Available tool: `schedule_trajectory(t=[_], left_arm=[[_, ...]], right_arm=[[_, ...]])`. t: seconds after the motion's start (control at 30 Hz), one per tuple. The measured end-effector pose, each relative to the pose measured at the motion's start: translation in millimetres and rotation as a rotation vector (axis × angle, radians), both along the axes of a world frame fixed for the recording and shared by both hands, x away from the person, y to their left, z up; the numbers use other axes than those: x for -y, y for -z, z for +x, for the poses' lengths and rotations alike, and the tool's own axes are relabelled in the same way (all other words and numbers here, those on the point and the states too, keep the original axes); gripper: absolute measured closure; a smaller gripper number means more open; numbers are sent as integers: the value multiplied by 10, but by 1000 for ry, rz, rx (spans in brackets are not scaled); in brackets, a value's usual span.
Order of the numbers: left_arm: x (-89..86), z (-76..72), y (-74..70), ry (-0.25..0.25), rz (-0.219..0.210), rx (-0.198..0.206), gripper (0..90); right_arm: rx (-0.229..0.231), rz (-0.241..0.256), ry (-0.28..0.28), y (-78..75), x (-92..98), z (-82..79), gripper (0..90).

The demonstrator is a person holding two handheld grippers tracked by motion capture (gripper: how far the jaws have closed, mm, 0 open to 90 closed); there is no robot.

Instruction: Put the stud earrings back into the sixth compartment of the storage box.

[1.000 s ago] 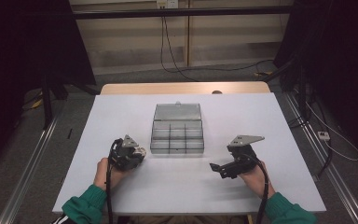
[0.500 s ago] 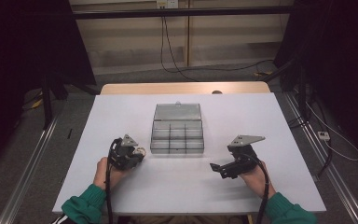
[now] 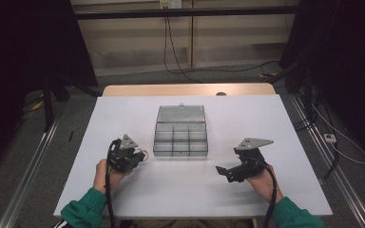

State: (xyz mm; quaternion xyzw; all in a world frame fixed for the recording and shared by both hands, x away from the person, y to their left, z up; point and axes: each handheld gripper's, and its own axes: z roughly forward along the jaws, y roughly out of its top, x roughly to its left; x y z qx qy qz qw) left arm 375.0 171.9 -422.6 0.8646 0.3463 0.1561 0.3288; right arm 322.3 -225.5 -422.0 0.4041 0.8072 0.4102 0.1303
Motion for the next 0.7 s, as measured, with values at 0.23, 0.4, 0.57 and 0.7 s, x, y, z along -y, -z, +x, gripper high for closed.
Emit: schedule_trajectory(t=[0.23, 0.4, 0.57, 0.7], left_arm=[[-8, -13, -45, 3, -15, 34, 867], [16, -24, -87, 19, -24, 52, 867], [41, -34, -120, 25, -28, 68, 867], [55, -33, -167, 26, -39, 87, 867]], right_arm=[[8, -6, -2, 9, 55, -55, 0], [6, -13, 5, 22, 93, -98, 0], [0, -15, 7, 34, 125, -116, 0], [0, -17, 4, 41, 122, -114, 0]])
